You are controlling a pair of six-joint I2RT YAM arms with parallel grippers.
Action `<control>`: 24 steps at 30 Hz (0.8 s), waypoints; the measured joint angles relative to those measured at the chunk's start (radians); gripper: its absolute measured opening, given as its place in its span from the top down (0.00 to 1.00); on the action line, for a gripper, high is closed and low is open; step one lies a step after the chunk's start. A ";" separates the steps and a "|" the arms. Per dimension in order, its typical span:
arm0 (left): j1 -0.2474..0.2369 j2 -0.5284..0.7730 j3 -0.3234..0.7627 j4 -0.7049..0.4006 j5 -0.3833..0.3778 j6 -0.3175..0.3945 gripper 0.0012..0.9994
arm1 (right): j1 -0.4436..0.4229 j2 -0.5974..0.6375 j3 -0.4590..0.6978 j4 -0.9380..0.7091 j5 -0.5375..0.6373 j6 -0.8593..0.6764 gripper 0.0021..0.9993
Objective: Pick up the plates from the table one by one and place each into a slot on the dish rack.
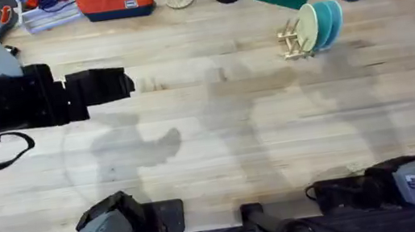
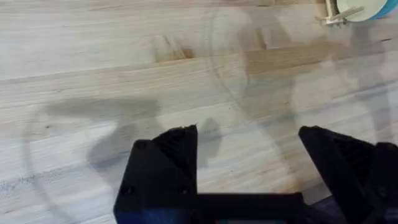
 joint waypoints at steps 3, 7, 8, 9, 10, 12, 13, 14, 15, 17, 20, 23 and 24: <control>0.000 0.000 0.000 0.000 0.000 0.000 0.01 | 0.000 -0.028 0.000 -0.016 0.000 0.000 0.03; 0.000 0.000 0.000 0.000 0.000 0.000 0.01 | 0.000 -0.071 0.000 -0.056 0.000 0.000 0.04; 0.000 0.000 0.000 0.000 0.000 0.000 0.00 | 0.000 -0.081 0.000 -0.064 0.000 0.000 0.05; 0.000 0.000 0.000 0.000 0.000 0.000 0.01 | 0.000 -0.092 0.000 -0.072 0.000 0.000 0.05; 0.000 0.000 0.000 0.000 0.000 0.000 0.01 | 0.000 -0.104 0.000 -0.080 0.000 0.000 0.06; 0.000 0.000 0.000 0.000 0.000 0.000 0.01 | 0.000 -0.127 0.000 -0.090 0.000 0.000 0.07; 0.000 0.000 0.000 0.000 0.000 0.000 0.01 | 0.000 -0.139 0.000 -0.091 0.000 0.000 0.07; 0.000 0.000 0.000 0.000 0.000 0.000 0.01 | 0.000 -0.150 0.000 -0.091 -0.001 0.000 0.07; 0.000 0.000 0.000 0.000 0.000 0.000 0.01 | 0.000 -0.164 -0.001 -0.091 0.000 0.000 0.07; 0.000 0.000 0.000 0.000 0.000 0.000 0.01 | 0.000 -0.194 -0.010 -0.090 0.000 0.000 0.07; 0.000 0.000 0.000 0.000 0.000 0.000 0.01 | 0.000 -0.240 -0.042 -0.091 0.000 0.000 0.07; 0.000 0.000 0.000 0.000 0.000 0.000 0.00 | 0.000 -0.283 -0.083 -0.089 0.000 0.000 0.07; 0.000 0.000 0.000 0.000 0.000 0.000 0.00 | 0.000 -0.299 -0.102 -0.087 0.000 0.000 0.07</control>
